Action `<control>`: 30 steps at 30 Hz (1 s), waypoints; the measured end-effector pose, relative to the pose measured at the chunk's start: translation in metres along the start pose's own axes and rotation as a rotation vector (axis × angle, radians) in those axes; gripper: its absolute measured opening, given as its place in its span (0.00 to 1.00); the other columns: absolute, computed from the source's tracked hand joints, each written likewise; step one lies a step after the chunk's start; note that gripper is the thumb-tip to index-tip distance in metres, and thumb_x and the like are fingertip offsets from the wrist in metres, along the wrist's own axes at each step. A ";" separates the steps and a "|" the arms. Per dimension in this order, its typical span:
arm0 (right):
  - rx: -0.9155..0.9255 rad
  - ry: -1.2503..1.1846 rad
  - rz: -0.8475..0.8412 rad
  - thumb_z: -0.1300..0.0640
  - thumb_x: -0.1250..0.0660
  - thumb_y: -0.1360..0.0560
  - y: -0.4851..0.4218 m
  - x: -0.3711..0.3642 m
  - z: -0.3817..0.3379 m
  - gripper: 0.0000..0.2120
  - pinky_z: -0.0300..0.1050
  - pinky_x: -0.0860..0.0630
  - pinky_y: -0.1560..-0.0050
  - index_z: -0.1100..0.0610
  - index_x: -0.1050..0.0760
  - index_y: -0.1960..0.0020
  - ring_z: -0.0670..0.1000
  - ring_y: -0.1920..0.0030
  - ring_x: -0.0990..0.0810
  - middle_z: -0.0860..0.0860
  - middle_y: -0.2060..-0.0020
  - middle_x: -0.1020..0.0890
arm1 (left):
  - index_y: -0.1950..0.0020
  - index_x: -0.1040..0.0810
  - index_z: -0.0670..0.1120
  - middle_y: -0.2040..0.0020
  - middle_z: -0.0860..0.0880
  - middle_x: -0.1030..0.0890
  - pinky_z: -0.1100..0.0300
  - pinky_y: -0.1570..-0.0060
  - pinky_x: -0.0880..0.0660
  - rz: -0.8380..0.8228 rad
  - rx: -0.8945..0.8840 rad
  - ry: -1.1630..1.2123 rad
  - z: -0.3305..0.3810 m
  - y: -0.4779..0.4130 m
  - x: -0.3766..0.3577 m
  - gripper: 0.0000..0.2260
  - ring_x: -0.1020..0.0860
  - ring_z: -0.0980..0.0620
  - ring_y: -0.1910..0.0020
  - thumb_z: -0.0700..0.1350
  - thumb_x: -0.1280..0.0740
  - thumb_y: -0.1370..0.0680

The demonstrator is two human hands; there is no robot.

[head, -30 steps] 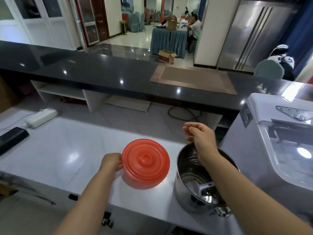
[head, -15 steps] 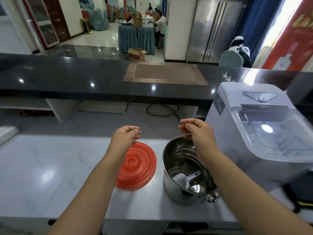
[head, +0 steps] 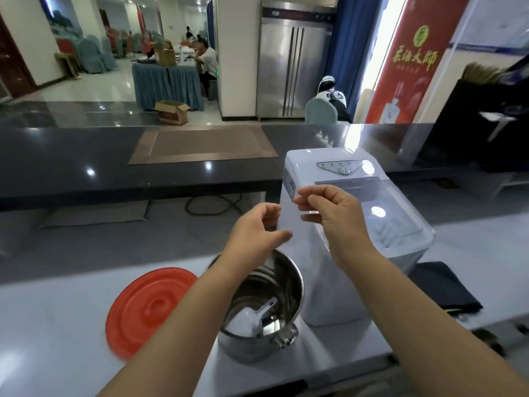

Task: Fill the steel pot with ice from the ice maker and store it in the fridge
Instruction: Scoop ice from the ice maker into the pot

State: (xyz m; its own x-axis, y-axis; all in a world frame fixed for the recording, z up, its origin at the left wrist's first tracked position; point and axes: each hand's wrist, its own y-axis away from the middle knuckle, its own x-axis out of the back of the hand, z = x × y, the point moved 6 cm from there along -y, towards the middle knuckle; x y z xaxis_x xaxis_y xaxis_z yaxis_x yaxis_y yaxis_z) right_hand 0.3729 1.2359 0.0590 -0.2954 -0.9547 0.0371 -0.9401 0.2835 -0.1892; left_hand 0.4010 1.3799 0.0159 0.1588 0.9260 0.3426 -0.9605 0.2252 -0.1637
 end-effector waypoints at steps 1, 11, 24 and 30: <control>0.013 -0.005 0.034 0.68 0.40 0.23 -0.003 0.011 -0.003 0.12 0.41 0.20 0.58 0.56 0.20 0.57 0.46 0.61 0.18 0.52 0.62 0.16 | 0.34 0.28 0.46 0.40 0.50 0.24 0.66 0.43 0.27 -0.040 -0.011 -0.044 0.004 -0.004 -0.012 0.26 0.25 0.56 0.43 0.43 0.25 0.31; 0.035 0.068 0.397 0.69 0.40 0.25 -0.029 0.138 0.008 0.14 0.42 0.22 0.55 0.55 0.21 0.60 0.49 0.59 0.22 0.52 0.61 0.19 | 0.23 0.48 0.53 0.22 0.54 0.57 0.49 0.25 0.54 -0.252 -0.130 -0.376 0.026 -0.019 -0.089 0.46 0.60 0.54 0.25 0.54 0.25 0.34; -0.249 0.224 0.422 0.58 0.38 0.24 -0.045 0.188 0.045 0.06 0.54 0.23 0.42 0.53 0.23 0.51 0.55 0.48 0.21 0.52 0.51 0.19 | 0.25 0.51 0.62 0.24 0.60 0.62 0.53 0.29 0.66 -0.340 -0.385 -0.666 0.041 -0.021 -0.101 0.47 0.72 0.58 0.28 0.61 0.26 0.36; -0.245 0.139 0.430 0.59 0.40 0.23 -0.048 0.195 0.039 0.07 0.47 0.25 0.52 0.57 0.23 0.52 0.53 0.56 0.23 0.54 0.55 0.20 | 0.25 0.47 0.62 0.23 0.59 0.57 0.49 0.26 0.63 -0.367 -0.413 -0.623 0.047 -0.028 -0.101 0.46 0.70 0.59 0.27 0.61 0.26 0.37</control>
State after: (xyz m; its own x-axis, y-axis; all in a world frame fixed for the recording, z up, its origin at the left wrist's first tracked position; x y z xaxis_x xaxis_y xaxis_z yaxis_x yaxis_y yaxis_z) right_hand 0.3667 1.0327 0.0368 -0.6681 -0.7309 0.1393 -0.7362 0.6765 0.0188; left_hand 0.4012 1.2658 0.0290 0.1730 0.4619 0.8699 -0.6922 0.6853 -0.2263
